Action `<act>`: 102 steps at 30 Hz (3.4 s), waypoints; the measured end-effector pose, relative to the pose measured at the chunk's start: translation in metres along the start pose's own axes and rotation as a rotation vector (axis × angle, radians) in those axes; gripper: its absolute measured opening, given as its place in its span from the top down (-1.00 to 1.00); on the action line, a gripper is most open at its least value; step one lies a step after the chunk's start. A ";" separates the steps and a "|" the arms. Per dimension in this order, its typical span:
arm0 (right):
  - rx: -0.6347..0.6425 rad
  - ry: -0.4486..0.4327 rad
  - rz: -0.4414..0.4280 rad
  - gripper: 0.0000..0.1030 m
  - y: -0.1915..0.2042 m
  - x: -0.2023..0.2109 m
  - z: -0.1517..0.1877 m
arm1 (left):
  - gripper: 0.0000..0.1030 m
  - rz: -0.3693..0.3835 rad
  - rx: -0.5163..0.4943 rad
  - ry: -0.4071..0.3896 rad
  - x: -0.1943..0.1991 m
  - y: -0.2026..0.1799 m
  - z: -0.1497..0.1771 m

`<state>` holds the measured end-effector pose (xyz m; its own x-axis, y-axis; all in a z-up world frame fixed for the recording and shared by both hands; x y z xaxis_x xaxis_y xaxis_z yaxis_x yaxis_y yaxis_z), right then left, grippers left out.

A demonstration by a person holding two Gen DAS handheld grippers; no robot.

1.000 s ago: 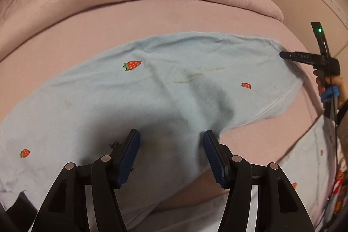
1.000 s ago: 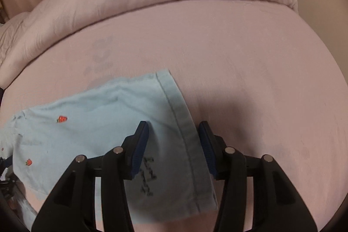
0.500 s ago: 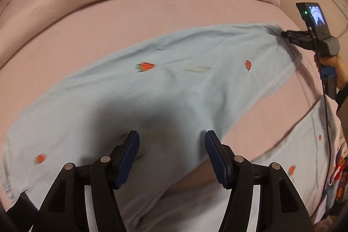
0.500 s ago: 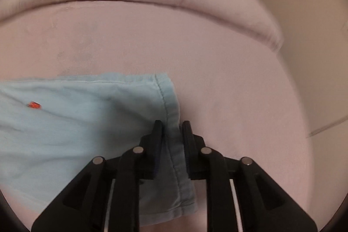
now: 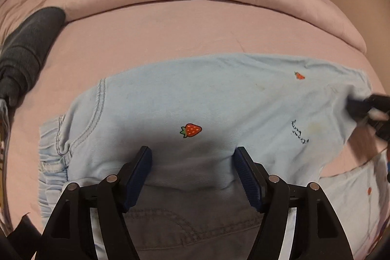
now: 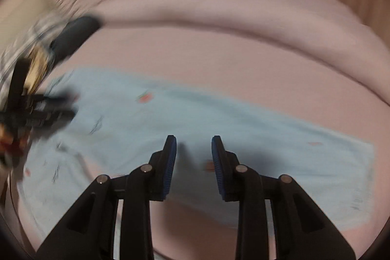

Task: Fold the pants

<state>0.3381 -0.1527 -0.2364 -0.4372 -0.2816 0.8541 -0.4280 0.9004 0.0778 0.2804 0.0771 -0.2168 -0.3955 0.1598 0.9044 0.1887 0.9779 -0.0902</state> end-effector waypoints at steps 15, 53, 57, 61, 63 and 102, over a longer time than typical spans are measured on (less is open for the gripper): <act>0.313 0.073 0.040 0.20 0.042 -0.036 -0.091 | -0.36 -0.012 0.202 0.012 0.021 0.152 -0.020; 0.537 -0.093 0.123 0.93 0.114 0.122 0.009 | 0.48 0.008 -0.063 -0.322 0.171 0.060 0.056; 0.553 -0.079 0.054 0.93 0.136 0.134 0.076 | 0.50 0.013 -0.049 -0.317 0.168 0.058 0.096; 0.615 -0.005 0.028 0.92 0.164 0.113 0.136 | 0.53 0.050 0.036 -0.270 0.146 0.067 0.133; 0.622 0.036 0.005 0.92 0.170 0.101 0.156 | 0.55 0.041 0.047 -0.239 0.136 0.065 0.147; 0.136 0.049 -0.171 0.46 0.125 0.106 0.172 | 0.14 0.268 -0.030 0.023 0.087 -0.083 0.162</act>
<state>0.1025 -0.1272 -0.2248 -0.3110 -0.4071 0.8588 -0.5969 0.7868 0.1568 0.0848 0.0313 -0.1978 -0.3078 0.4090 0.8591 0.3103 0.8967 -0.3157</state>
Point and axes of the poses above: each gripper's, at about its wrist camera, not at the fingertips, and x roughly against the way its jaws point, y to its left, z to its underside, the point moved 9 cm from there along -x, roughly the way its jaws point, and after that the axes turned 2 degrees about y, right-handed, at the moved point
